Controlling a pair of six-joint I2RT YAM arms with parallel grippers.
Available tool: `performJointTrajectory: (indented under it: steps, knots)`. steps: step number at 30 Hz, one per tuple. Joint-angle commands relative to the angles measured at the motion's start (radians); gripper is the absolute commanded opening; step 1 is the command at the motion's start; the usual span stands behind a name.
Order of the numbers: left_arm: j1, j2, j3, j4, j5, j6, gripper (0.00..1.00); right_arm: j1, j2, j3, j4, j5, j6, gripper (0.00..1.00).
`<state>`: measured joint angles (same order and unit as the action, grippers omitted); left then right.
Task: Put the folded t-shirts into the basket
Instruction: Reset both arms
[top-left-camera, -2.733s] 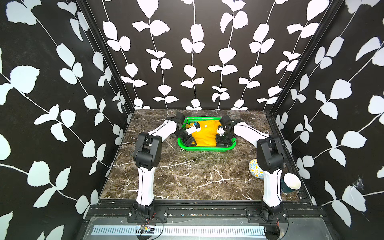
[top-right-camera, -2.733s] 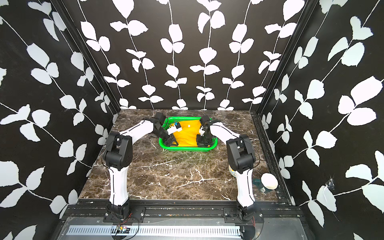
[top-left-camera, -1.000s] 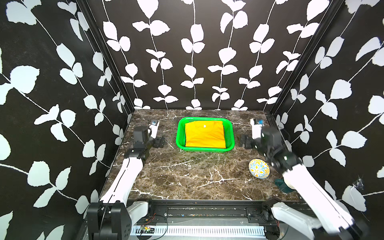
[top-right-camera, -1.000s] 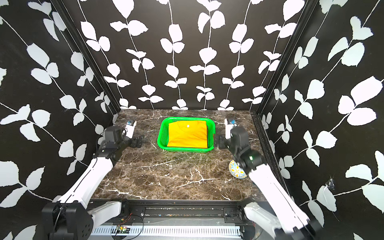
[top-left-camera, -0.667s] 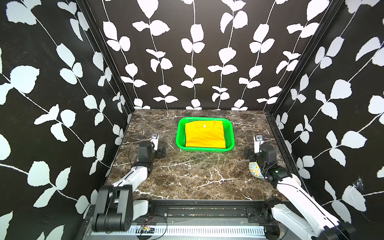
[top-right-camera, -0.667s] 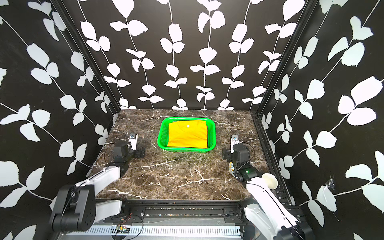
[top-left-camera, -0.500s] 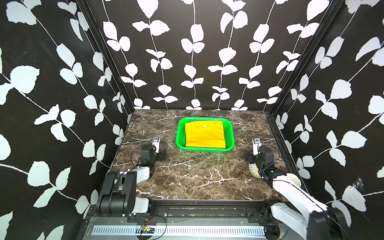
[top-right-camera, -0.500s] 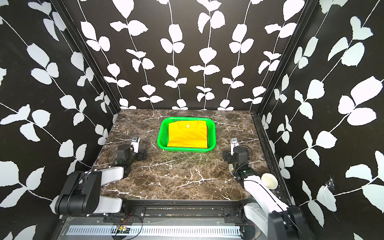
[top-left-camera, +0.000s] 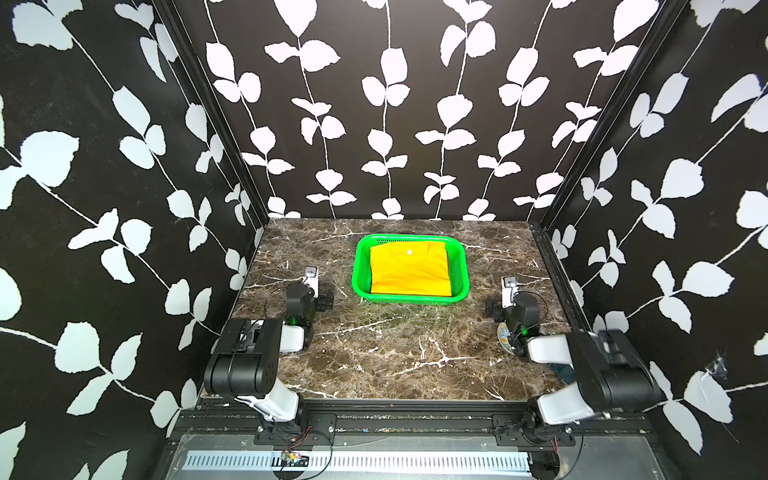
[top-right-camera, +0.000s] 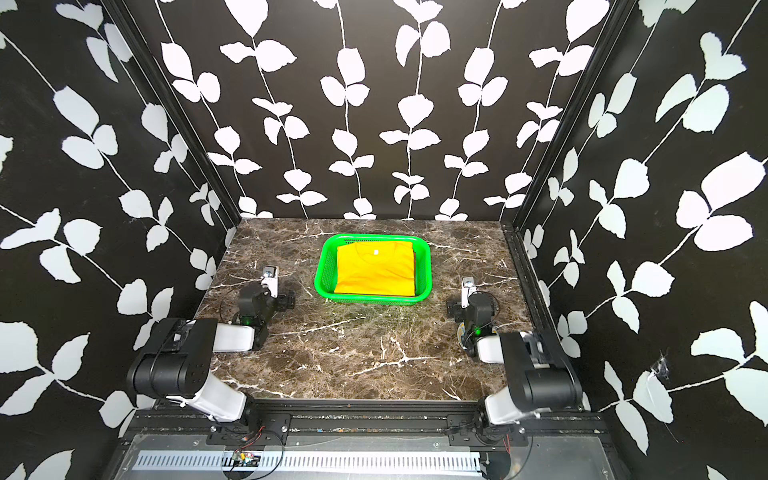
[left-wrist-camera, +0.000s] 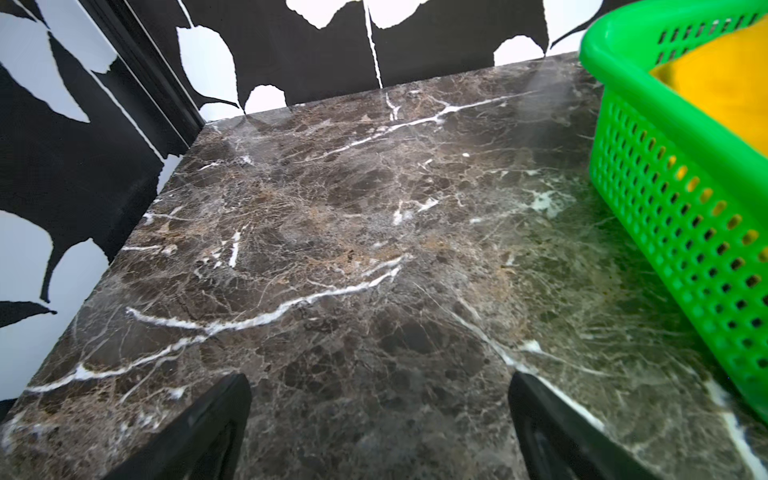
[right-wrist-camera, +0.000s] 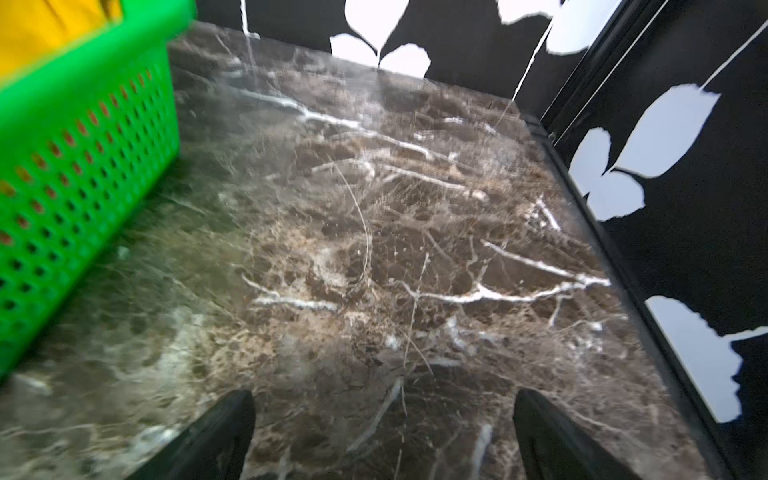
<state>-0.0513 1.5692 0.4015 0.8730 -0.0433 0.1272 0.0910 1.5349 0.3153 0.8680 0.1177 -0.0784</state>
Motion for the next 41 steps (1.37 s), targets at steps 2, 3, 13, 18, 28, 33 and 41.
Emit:
performJointTrajectory:
  steps: [2, 3, 13, 18, 28, 33, 41]
  knots:
    - [0.005, -0.014, 0.011, -0.002, -0.007, -0.015, 0.99, -0.013, 0.006, 0.049, 0.075, 0.051, 0.037, 0.99]
    - [0.006, -0.013, 0.011, 0.001, -0.007, -0.015, 0.99, -0.022, 0.002, 0.06, 0.062, 0.053, 0.052, 0.99]
    - [0.006, -0.018, 0.01, -0.005, -0.006, -0.014, 0.98, -0.046, -0.007, 0.084, -0.02, 0.047, 0.079, 0.99]
    - [0.007, -0.02, 0.009, -0.005, -0.005, -0.014, 0.99, -0.047, -0.009, 0.082, -0.02, 0.046, 0.079, 0.99]
    - [0.007, -0.018, 0.011, -0.007, -0.004, -0.012, 0.99, -0.046, -0.008, 0.082, -0.02, 0.047, 0.079, 0.99]
    - [0.005, -0.017, 0.016, -0.012, -0.004, -0.013, 0.99, -0.046, -0.009, 0.083, -0.019, 0.046, 0.079, 0.99]
    - [0.006, -0.018, 0.013, -0.01, -0.004, -0.014, 0.99, -0.047, -0.009, 0.082, -0.02, 0.046, 0.078, 0.99]
